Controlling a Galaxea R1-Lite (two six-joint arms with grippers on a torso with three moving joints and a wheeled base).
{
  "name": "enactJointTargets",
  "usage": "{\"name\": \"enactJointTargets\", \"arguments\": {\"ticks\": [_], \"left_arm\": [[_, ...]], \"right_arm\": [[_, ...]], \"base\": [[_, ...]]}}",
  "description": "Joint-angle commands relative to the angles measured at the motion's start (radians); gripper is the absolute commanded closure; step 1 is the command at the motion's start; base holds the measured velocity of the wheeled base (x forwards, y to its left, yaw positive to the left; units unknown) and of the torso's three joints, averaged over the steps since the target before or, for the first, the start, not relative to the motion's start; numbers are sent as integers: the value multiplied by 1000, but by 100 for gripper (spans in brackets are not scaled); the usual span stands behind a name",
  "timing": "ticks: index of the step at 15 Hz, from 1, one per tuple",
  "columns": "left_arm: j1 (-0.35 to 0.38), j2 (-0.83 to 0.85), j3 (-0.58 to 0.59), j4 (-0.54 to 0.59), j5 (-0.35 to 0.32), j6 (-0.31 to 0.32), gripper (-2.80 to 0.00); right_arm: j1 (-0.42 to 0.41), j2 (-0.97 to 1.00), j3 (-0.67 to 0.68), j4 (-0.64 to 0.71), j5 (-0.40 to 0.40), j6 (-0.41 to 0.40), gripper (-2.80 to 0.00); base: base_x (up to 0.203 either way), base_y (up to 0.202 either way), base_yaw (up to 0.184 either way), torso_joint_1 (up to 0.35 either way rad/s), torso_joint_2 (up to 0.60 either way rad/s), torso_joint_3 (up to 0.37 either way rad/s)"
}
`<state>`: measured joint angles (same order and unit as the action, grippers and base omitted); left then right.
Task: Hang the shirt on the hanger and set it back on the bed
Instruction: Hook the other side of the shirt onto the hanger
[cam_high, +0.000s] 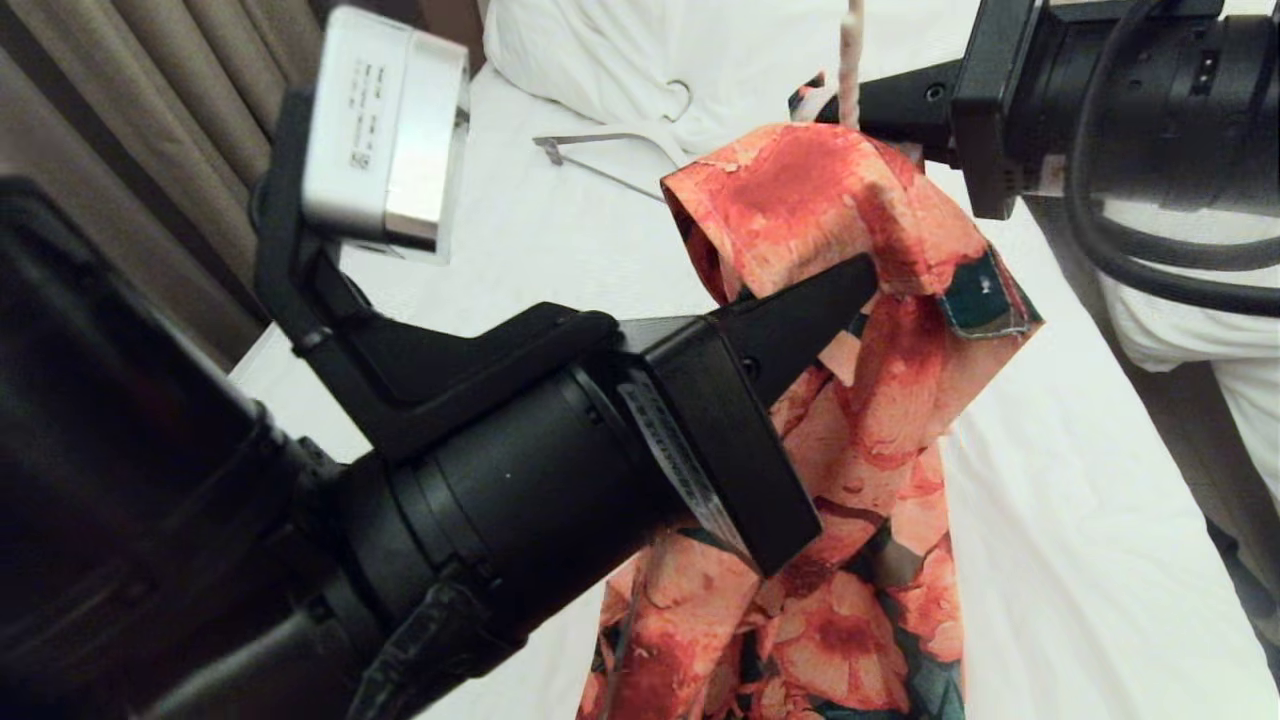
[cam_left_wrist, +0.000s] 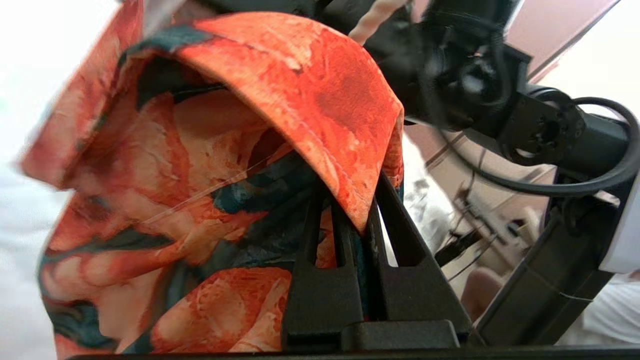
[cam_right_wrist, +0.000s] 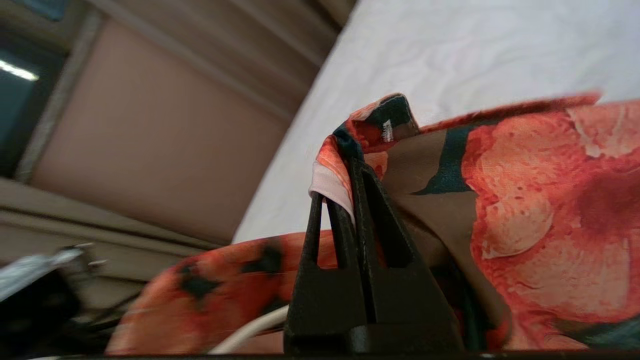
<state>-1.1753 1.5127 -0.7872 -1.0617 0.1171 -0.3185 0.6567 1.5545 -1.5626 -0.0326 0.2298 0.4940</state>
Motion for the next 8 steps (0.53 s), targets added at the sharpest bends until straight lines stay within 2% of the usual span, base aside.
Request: {"name": "enactJointTargets", "arguments": {"ticks": [1,4,8], "left_arm": [[-4,59,42,-110,-26,-2,0],[-6,94,81,-273,-60,9,0],[-6,89,85,-355,-65,25,0]], "right_arm": [[25,-30,-1,0,2,3,0],[92,-60,-2,33,2,3,0],[148,-96,2,100,3,3,0]], "base": [[0,0,0,0,0,0],[0,0,0,0,0,0],[0,0,0,0,0,0]]}}
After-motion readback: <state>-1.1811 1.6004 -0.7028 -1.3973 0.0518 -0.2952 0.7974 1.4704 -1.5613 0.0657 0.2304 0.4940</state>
